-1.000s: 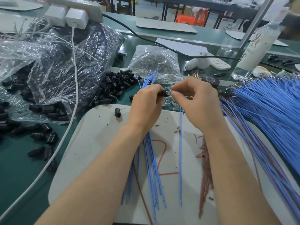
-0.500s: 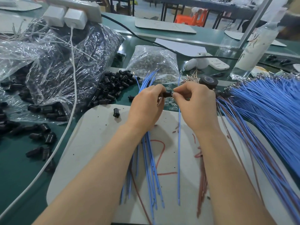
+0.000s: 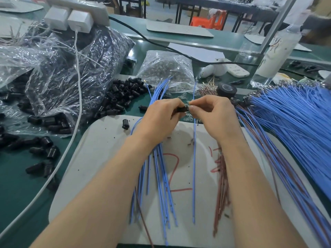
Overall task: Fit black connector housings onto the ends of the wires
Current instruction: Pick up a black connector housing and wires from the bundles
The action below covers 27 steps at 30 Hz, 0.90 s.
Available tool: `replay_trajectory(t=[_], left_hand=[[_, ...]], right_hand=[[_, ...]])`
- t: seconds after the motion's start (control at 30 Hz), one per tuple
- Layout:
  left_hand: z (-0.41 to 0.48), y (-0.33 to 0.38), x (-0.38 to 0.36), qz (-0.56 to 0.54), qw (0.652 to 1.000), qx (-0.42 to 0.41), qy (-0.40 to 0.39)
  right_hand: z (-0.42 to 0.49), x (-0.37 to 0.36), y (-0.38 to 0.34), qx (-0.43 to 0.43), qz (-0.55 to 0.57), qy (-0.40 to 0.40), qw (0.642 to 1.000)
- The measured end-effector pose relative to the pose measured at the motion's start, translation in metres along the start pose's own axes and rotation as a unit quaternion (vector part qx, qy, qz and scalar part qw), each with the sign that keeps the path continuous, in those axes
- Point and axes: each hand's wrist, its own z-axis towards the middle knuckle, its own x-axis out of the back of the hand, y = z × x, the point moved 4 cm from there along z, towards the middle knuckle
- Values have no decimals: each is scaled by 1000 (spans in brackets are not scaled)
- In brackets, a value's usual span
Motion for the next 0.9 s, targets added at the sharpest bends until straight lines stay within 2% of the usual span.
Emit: replay_trajectory(t=[0.07, 0.2, 0.33, 0.5, 0.7, 0.9], left_hand=[[0, -2, -1, -3, 1000, 10, -1], [0, -11, 1, -24, 998, 55, 30], [-1, -13, 3, -97, 990, 83, 61], [-1, -12, 3, -145, 983, 84, 72], [-1, -11, 1, -147, 984, 72, 67], [0, -11, 0, -132, 987, 67, 56]], right_hand=[[-1, -1, 1, -1, 1, 0, 1000], [0, 7, 0, -9, 36, 54, 998], [-3, 0, -4, -15, 40, 18, 999], [-5, -7, -10, 0, 48, 9, 999], [-6, -7, -16, 25, 57, 11, 998], [-9, -6, -24, 81, -8, 28, 996]])
